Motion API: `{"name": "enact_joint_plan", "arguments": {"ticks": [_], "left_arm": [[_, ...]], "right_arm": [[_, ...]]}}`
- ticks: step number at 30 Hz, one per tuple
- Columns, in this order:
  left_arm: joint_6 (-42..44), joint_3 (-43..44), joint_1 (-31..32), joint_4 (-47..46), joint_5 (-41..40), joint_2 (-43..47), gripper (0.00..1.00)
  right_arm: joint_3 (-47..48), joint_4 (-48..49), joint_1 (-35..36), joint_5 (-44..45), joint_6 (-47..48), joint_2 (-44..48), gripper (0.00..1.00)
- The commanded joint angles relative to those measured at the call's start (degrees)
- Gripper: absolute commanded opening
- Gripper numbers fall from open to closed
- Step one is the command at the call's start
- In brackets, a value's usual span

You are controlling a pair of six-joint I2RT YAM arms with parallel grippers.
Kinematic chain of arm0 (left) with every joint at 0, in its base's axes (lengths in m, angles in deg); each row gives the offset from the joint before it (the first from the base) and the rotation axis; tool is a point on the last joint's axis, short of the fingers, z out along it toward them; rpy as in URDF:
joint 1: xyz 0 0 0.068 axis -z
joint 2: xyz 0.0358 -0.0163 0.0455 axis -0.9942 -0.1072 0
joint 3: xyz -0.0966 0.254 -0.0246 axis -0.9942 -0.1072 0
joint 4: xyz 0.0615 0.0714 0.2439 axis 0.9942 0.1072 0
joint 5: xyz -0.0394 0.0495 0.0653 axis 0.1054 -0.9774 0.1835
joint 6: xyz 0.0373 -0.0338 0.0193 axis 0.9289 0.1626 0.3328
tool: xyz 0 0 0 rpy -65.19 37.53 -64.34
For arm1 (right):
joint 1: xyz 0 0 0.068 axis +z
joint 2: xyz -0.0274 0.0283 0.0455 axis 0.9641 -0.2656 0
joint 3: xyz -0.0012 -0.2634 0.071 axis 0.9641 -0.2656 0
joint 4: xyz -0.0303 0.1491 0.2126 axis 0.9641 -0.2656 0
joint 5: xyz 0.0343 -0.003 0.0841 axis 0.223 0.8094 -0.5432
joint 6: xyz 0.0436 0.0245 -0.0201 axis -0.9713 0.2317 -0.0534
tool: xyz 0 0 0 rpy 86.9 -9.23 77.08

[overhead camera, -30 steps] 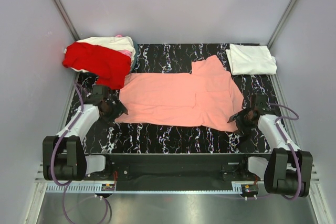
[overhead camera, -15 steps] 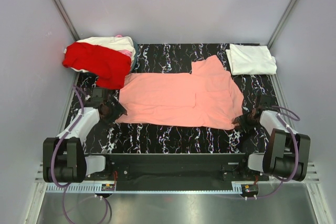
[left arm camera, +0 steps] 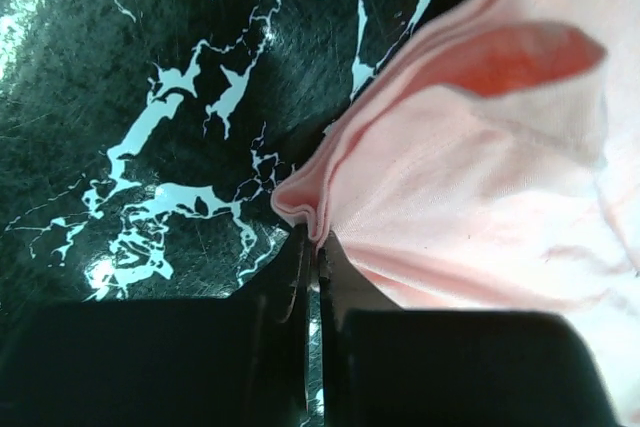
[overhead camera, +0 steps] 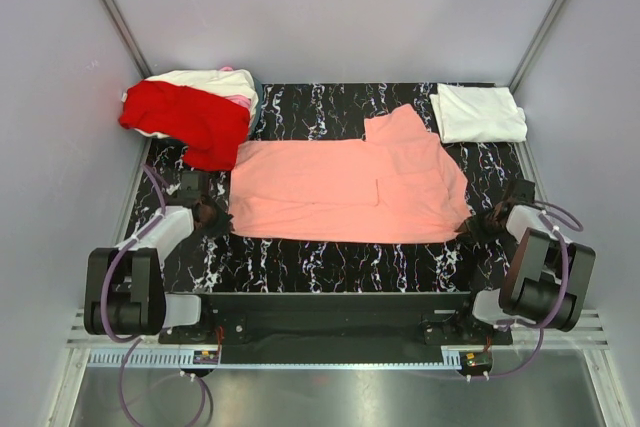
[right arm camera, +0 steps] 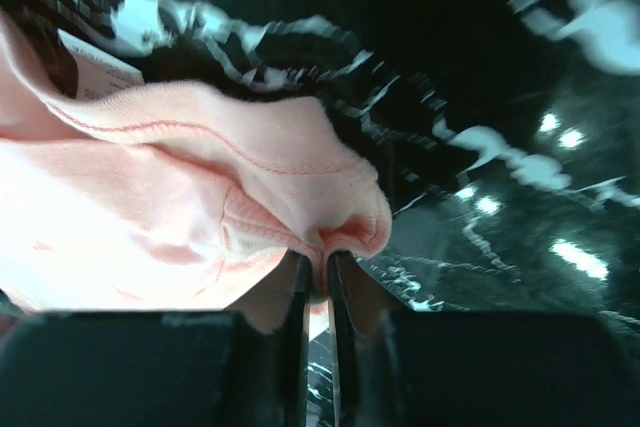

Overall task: Fold and stack the t-shirts
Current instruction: Fold the tshirt

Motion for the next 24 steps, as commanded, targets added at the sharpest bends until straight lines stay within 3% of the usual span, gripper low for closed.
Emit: {"name": "enact_joint_plan", "arguments": {"ticks": [1, 5, 21, 22, 24], "left_arm": [[0.21, 1.53, -0.38, -1.25, -3.56, 0.77, 0.0], [-0.58, 1.54, -0.12, 2.1, -2.6, 5.43, 0.0], [-14.02, -8.21, 4.19, 16.77, -0.48, 30.12, 0.03], [-14.38, -9.44, 4.19, 17.39, -0.48, 31.61, 0.06], [-14.9, -9.89, 4.54, 17.83, 0.3, 34.61, 0.27]], "right_arm": [[1.03, -0.52, -4.29, 3.35, 3.57, -1.05, 0.12], [0.86, -2.29, -7.19, 3.36, 5.07, 2.29, 0.0], [0.33, -15.38, -7.46, 7.48, -0.2, 20.92, 0.0], [0.33, -16.43, -7.46, 8.61, -0.12, 21.62, 0.03], [-0.37, -16.44, -7.46, 8.19, -0.46, 23.29, 0.36]]}}
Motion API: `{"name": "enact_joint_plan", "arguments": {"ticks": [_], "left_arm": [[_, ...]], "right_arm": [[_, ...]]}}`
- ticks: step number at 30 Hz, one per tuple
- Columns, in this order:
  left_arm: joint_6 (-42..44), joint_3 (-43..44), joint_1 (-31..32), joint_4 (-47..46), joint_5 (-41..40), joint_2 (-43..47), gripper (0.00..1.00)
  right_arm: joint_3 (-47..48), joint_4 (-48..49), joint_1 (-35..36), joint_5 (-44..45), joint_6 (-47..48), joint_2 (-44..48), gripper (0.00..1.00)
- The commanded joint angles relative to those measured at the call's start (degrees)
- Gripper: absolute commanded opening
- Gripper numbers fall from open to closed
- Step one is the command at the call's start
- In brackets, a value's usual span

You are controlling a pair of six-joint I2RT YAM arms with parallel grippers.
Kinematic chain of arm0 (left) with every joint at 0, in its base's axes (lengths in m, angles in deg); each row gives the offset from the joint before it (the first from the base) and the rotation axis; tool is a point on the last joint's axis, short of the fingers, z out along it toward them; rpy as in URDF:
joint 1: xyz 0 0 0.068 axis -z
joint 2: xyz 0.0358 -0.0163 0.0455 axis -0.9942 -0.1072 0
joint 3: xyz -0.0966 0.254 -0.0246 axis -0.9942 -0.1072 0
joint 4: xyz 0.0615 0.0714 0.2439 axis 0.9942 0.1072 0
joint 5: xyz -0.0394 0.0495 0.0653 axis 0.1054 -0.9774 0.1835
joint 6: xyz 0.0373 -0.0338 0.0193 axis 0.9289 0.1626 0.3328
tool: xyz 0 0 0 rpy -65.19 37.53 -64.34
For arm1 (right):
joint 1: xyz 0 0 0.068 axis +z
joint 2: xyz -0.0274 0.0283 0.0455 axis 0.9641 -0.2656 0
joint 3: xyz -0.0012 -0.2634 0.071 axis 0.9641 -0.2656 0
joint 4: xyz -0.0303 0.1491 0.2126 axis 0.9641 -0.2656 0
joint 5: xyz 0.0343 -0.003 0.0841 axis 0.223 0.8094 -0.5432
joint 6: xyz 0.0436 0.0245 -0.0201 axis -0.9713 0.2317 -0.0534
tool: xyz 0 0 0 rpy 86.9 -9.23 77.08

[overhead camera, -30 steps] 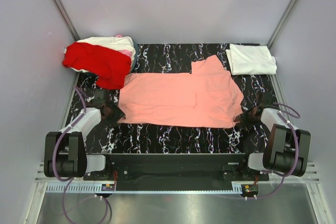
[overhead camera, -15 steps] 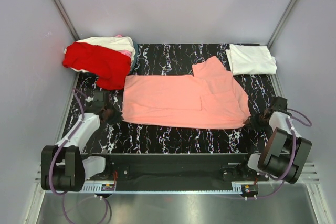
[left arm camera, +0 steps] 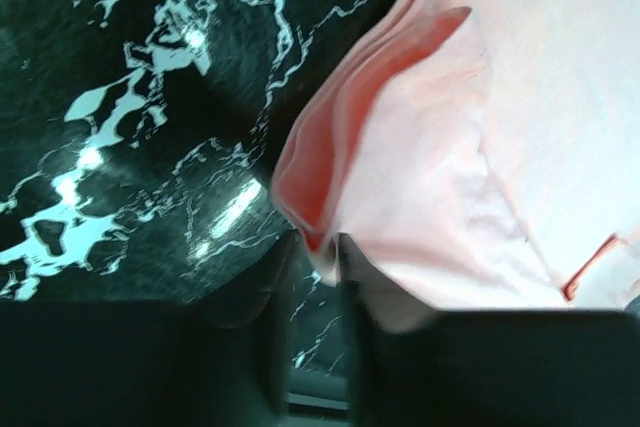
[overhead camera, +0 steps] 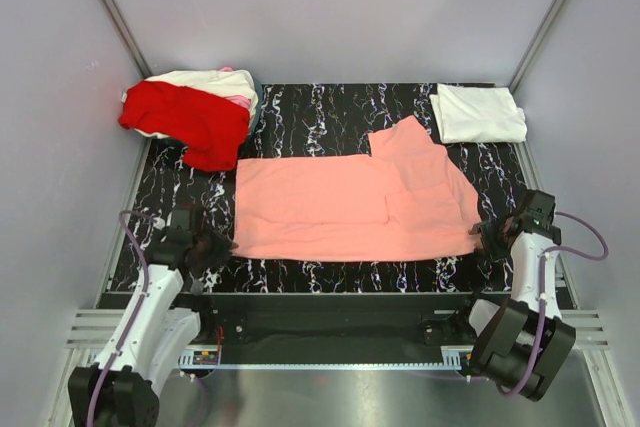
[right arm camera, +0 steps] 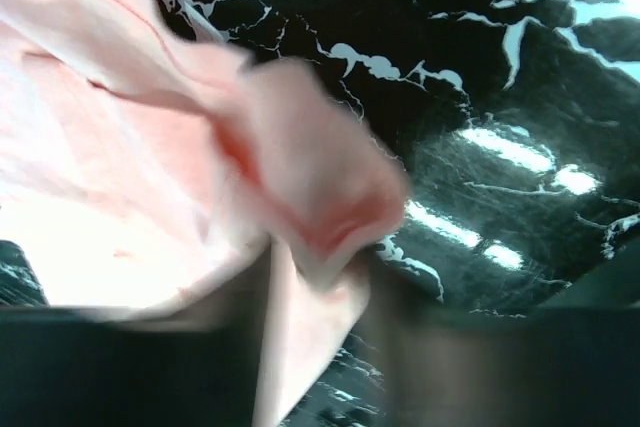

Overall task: Fold and stack the t-shirts
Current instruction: Fold the tshirt

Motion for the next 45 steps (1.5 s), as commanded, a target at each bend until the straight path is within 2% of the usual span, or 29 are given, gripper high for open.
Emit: {"name": "enact_joint_plan", "arguments": {"ticks": [1, 2, 3, 4, 7, 9, 10, 12, 17, 19, 25, 31, 37, 45], "left_arm": [[-3.32, -0.69, 0.28, 2.8, 0.39, 3.77, 0.35], [-3.24, -0.43, 0.28, 2.97, 1.44, 4.39, 0.46], [-2.89, 0.01, 0.28, 3.06, 1.89, 4.66, 0.52], [-2.36, 1.93, 0.28, 3.15, 1.89, 4.66, 0.55], [2.9, 9.73, 0.19, 3.33, -1.78, 2.73, 0.58], [8.76, 13.71, 0.19, 0.1, -1.89, -2.18, 0.58], [10.63, 18.6, 0.19, -0.27, -1.89, -4.72, 0.57], [14.67, 23.72, 0.28, -0.63, -2.68, -13.59, 0.53], [18.29, 37.35, 0.36, -1.86, -8.55, -32.73, 0.46], [19.44, 42.63, 0.8, -2.12, -9.53, -37.77, 0.45], [20.41, 54.92, 4.4, -1.77, -14.36, -55.34, 0.41], [19.44, 62.59, 6.78, -0.63, -18.22, -64.76, 0.41], [20.23, 68.91, 8.36, -0.45, -23.14, -72.58, 0.5], [20.41, 79.46, 9.42, 4.38, -25.7, -84.27, 0.54]], "right_arm": [[0.37, -1.97, -0.57, 2.7, -0.77, 2.75, 0.6], [0.54, -2.14, -0.57, 2.17, -1.12, 3.02, 0.91], [0.89, -2.23, -0.49, 1.73, -1.21, 2.85, 0.98], [1.33, -2.58, -0.57, 1.03, -1.04, 2.76, 1.0], [5.54, -4.68, -0.57, 2.16, 0.63, 3.11, 1.0], [8.43, -5.57, -0.57, 2.26, 1.51, 4.25, 1.0], [9.06, -5.57, -0.57, 0.86, 2.03, 4.69, 1.0], [10.38, -4.87, -0.57, -1.43, 3.44, 6.09, 1.0], [15.74, -6.8, -0.57, -6.61, 8.79, 4.78, 1.0], [16.62, -7.68, -0.57, -8.37, 9.77, 4.87, 1.0], [15.49, -7.6, -0.49, -10.66, 11.18, 7.85, 1.0], [13.9, -6.36, -0.4, -13.12, 11.0, 8.03, 1.0], [12.68, -5.05, 0.22, -14.88, 10.91, 8.65, 1.0], [10.74, -3.82, 0.57, -15.76, 10.74, 9.79, 1.0]]}}
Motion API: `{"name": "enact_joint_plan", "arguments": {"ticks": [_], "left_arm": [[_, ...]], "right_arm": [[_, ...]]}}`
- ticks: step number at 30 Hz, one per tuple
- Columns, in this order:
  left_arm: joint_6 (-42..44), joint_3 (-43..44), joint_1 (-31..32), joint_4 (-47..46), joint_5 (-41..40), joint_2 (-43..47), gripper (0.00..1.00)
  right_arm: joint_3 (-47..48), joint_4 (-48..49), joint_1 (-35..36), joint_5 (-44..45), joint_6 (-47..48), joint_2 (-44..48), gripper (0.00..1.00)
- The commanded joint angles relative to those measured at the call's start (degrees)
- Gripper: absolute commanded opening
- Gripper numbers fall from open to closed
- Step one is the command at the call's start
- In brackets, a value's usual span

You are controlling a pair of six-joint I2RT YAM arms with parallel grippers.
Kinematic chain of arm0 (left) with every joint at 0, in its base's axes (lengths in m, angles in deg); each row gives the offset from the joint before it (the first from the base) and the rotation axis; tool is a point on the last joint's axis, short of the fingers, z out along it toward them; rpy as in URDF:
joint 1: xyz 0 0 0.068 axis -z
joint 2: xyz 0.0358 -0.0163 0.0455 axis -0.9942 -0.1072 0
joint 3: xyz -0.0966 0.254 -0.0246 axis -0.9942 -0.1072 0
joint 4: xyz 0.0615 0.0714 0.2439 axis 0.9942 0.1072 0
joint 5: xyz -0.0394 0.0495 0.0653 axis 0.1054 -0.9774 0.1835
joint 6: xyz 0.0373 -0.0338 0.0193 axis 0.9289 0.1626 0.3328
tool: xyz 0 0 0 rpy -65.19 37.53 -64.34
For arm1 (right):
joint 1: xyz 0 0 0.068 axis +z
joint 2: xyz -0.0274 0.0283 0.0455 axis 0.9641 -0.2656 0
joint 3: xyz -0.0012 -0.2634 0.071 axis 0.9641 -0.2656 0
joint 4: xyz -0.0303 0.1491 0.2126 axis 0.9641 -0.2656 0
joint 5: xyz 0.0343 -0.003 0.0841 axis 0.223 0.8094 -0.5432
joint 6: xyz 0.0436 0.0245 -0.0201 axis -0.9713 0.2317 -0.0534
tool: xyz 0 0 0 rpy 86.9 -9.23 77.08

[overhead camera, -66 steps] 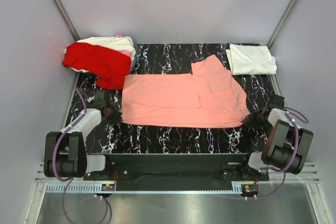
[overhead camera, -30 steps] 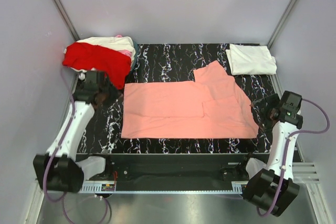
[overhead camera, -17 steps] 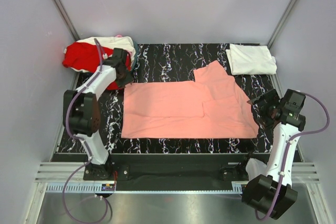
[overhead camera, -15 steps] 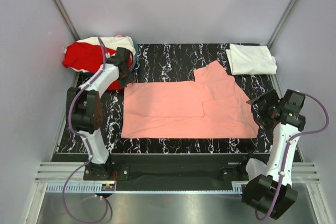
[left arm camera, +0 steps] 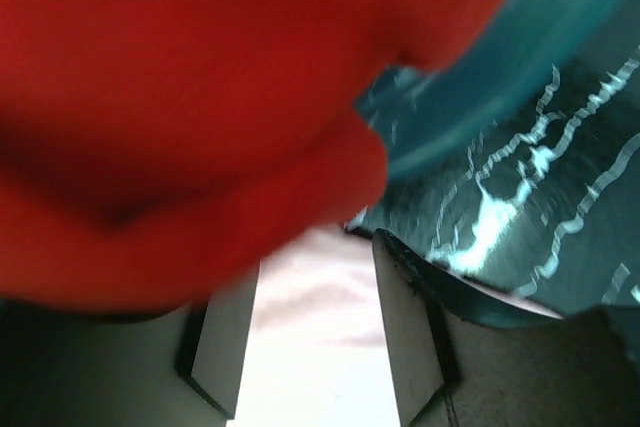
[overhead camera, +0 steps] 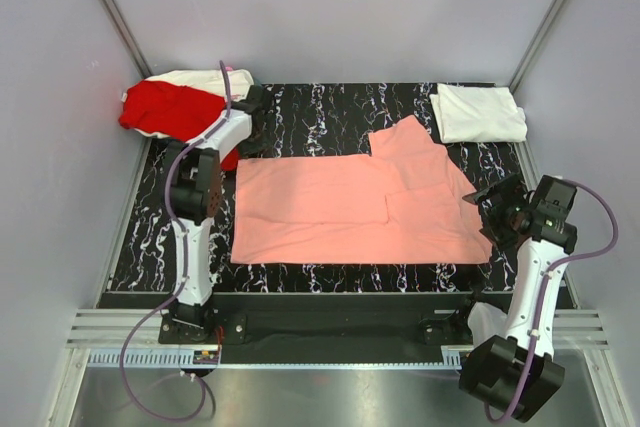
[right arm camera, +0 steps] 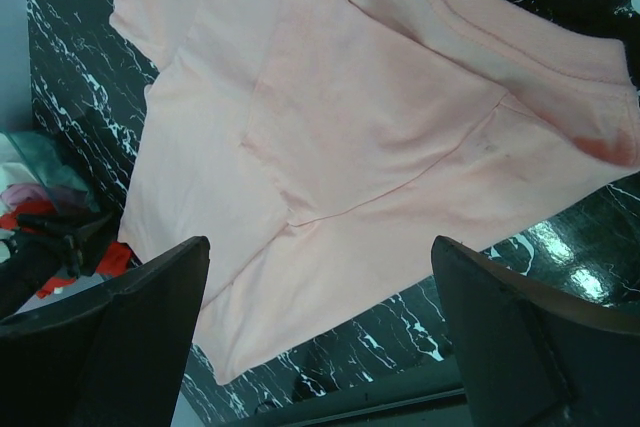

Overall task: Fold and stack the t-shirts
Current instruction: Fold the tshirt

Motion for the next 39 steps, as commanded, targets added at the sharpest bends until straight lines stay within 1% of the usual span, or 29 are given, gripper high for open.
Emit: {"name": "enact_joint_plan", "arguments": {"ticks": [1, 8, 10, 12, 15, 16, 22, 23, 25, 26, 28, 30, 31, 32, 34, 36, 37, 39], "left_arm": [[0.1, 4.81, 0.46, 2.61, -3.8, -3.5, 0.54], [-0.87, 7.44, 0.9, 5.5, -4.95, -7.54, 0.55], [-1.13, 7.88, 0.98, 6.04, -5.21, -8.51, 0.53], [-0.78, 7.62, 1.16, 5.69, -5.3, -8.34, 0.48], [-1.04, 7.01, 1.25, 5.6, -4.25, -7.82, 0.43], [-1.13, 6.74, 1.25, 5.51, -3.81, -7.46, 0.4], [-1.57, 2.18, 2.39, 3.05, -2.4, -4.22, 0.26], [-1.57, 1.56, 2.48, 2.96, -2.49, -4.03, 0.2], [-1.48, 1.21, 2.74, 2.7, -2.49, -3.51, 0.11], [-1.4, 1.03, 2.74, 2.78, -2.57, -3.51, 0.02], [-0.78, 0.85, 2.83, 2.61, -2.4, -3.33, 0.0], [-0.6, 0.42, 3.0, 2.09, -2.66, -2.98, 0.0], [-0.52, -0.02, 3.09, 1.65, -2.75, -2.8, 0.0], [-0.52, -1.24, 3.09, 0.6, -2.75, -2.54, 0.0], [-0.69, -3.09, 3.18, -1.85, -2.93, -1.31, 0.0], [-0.78, -6.6, 3.09, -4.15, -3.01, 0.35, 0.0], [-0.78, -9.05, 3.09, -6.33, -3.19, 0.88, 0.0], [-1.04, -10.83, 3.18, -7.93, -3.28, 2.64, 0.0]], "right_arm": [[-0.67, 2.28, 0.48, -2.25, 0.71, 0.83, 1.0], [-1.64, 3.07, 0.39, -2.17, 1.23, -0.31, 0.99], [-1.81, 3.43, 0.48, -2.08, 1.24, -0.31, 0.99], [-2.08, 3.78, 0.39, -2.17, 1.23, -0.4, 1.0], [-2.08, 3.78, 0.39, -2.08, 1.23, -0.67, 0.99], [-2.08, 3.78, 0.39, -2.08, 1.32, -0.75, 0.99], [-1.99, 3.95, 0.39, -1.55, 1.32, -1.02, 1.0], [-1.99, 3.87, 0.39, -1.64, 1.32, -1.02, 1.0], [-1.64, 3.95, 0.39, -1.38, 1.15, -1.02, 0.99], [-1.55, 4.13, 0.39, -1.29, 1.23, -1.02, 0.99], [-1.03, 5.09, 0.39, -1.9, 1.41, -1.37, 0.99], [-0.67, 7.55, 0.65, -5.32, 1.67, -2.51, 0.99], [0.03, 7.91, 1.09, -6.2, 1.85, -4.6, 0.99], [0.73, 8.17, 1.71, -6.39, 1.85, -6.01, 0.99], [3.96, 8.61, 6.35, -4.46, 1.5, -10.66, 0.99], [6.87, 9.4, 11.44, 0.17, 0.62, -13.75, 0.99], [10.28, 9.84, 15.9, 1.6, -0.08, -17.07, 0.99], [14.16, 11.07, 18.23, 4.51, -0.43, -21.3, 0.99]]}}
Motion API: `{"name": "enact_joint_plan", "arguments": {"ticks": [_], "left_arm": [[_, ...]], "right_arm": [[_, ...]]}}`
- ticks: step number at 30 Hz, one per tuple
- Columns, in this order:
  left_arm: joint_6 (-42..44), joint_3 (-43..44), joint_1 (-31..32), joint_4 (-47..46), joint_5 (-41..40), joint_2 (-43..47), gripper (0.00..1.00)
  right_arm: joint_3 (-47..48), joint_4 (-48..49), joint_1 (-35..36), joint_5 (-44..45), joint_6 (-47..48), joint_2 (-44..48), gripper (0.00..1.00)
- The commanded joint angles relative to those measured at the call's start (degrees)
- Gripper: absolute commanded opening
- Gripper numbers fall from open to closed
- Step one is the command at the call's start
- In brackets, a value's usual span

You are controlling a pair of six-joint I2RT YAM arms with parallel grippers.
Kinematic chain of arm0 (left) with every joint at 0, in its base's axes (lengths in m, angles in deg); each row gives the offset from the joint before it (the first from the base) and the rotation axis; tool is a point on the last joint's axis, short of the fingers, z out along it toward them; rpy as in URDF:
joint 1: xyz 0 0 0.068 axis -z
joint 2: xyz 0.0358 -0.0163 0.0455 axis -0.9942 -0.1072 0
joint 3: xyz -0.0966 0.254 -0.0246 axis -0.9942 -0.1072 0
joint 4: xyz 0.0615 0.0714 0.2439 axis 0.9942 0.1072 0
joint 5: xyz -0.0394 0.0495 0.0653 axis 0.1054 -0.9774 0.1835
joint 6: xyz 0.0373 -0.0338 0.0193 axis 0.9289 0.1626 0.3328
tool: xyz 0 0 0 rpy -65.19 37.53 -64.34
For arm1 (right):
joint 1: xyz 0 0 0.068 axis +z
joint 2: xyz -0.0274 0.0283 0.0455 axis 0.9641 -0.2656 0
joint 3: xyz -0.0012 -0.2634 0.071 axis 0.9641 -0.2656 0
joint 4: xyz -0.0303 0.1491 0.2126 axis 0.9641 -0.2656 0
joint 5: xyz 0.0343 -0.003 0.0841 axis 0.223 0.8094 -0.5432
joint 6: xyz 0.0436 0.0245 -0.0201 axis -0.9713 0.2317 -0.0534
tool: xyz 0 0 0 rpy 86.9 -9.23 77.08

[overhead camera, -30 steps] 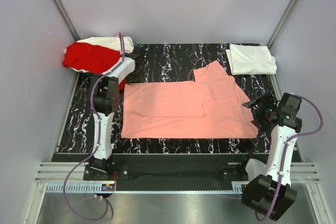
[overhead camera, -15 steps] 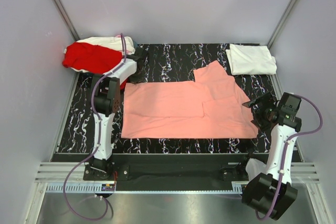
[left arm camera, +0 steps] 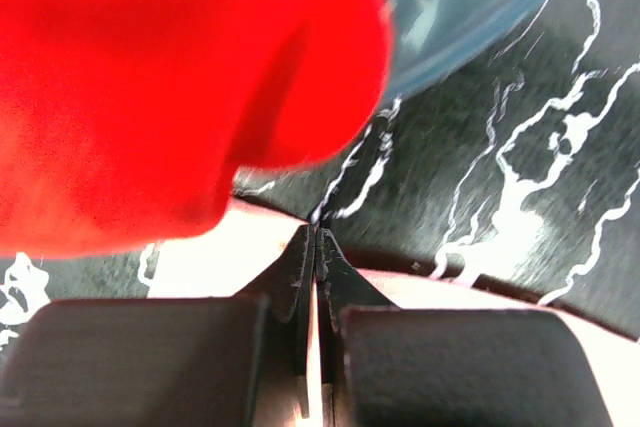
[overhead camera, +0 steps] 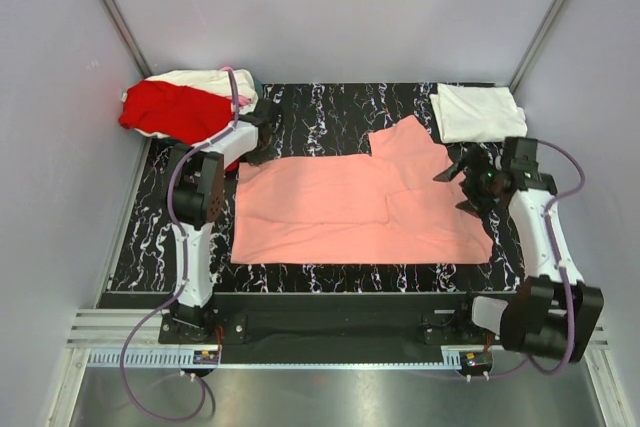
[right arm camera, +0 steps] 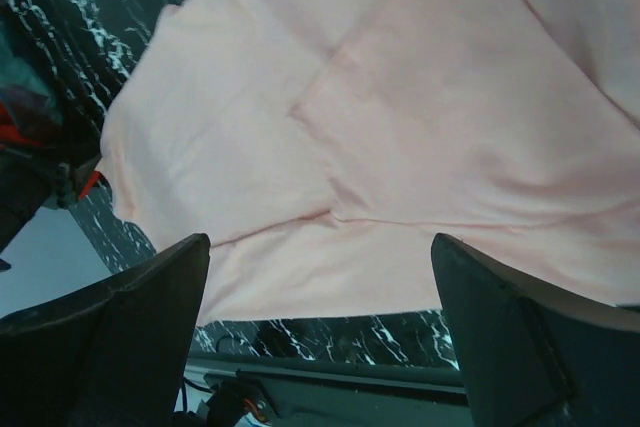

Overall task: Fold and stack the t-shirts
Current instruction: Fold the tshirt

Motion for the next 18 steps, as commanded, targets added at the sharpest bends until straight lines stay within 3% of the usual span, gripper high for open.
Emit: {"name": "enact_joint_plan", "arguments": {"ticks": [1, 6, 12, 18], "left_arm": [[-0.04, -5.17, 0.27, -3.69, 0.13, 3.02, 0.0], [-0.56, -10.36, 0.28, -9.67, 1.53, 6.36, 0.0], [-1.36, -16.25, 0.27, -17.05, 2.33, 9.69, 0.0], [-1.8, -22.32, 0.19, -23.21, 1.62, 13.74, 0.0]], "right_arm": [[11.45, 4.93, 4.73, 4.93, -0.57, -8.73, 0.99], [27.02, 5.46, 5.87, 6.95, 1.71, -26.06, 0.97], [57.22, -3.06, 10.61, 10.64, 5.84, -49.71, 0.94], [77.21, -8.25, 13.08, 17.06, 9.8, -68.61, 0.94]]}}
